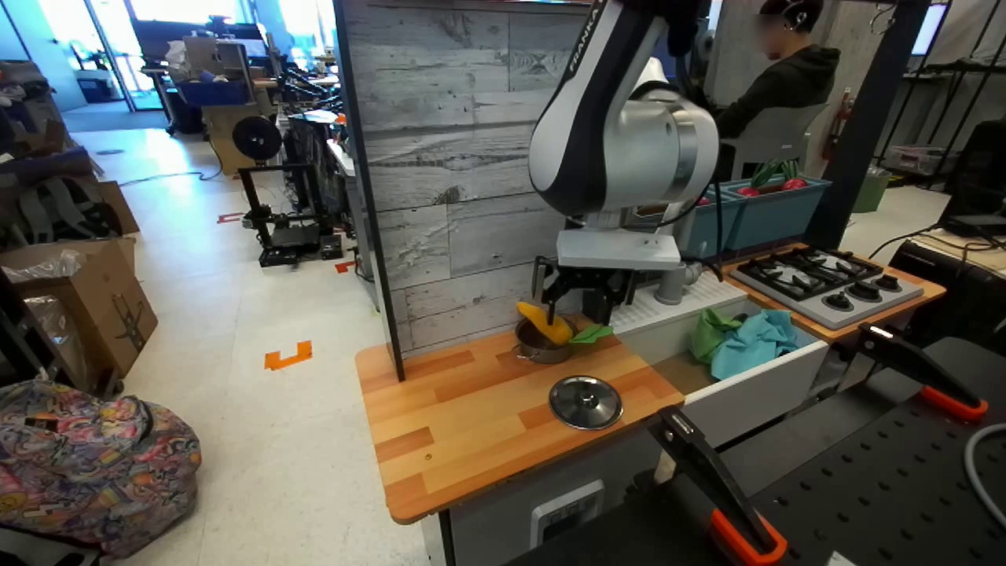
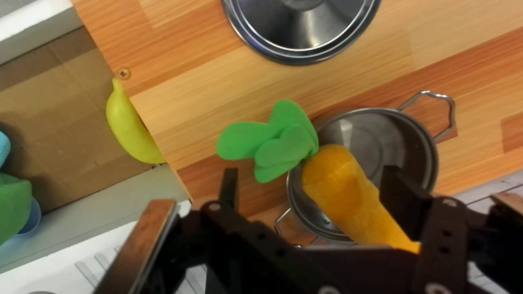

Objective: Pick up the carrot from the pot and put it on the counter

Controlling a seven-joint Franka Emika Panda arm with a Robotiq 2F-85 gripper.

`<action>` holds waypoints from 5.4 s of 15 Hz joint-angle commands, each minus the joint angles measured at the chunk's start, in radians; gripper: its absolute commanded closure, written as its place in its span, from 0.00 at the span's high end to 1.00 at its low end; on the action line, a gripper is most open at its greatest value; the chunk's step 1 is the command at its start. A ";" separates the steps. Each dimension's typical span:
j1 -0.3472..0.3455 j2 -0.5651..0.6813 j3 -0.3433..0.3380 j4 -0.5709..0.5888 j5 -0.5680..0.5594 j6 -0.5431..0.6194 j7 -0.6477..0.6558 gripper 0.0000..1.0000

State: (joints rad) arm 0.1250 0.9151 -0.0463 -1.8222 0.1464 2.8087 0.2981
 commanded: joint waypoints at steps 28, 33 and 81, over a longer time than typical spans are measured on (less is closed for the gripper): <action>0.018 -0.315 0.130 -0.331 0.014 0.196 -0.044 0.00; 0.059 -0.354 0.155 -0.377 0.005 0.200 -0.046 0.00; 0.201 -0.166 0.091 -0.235 -0.075 -0.021 -0.041 1.00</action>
State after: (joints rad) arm 0.3329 0.7482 0.0390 -2.0590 0.0815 2.7891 0.2506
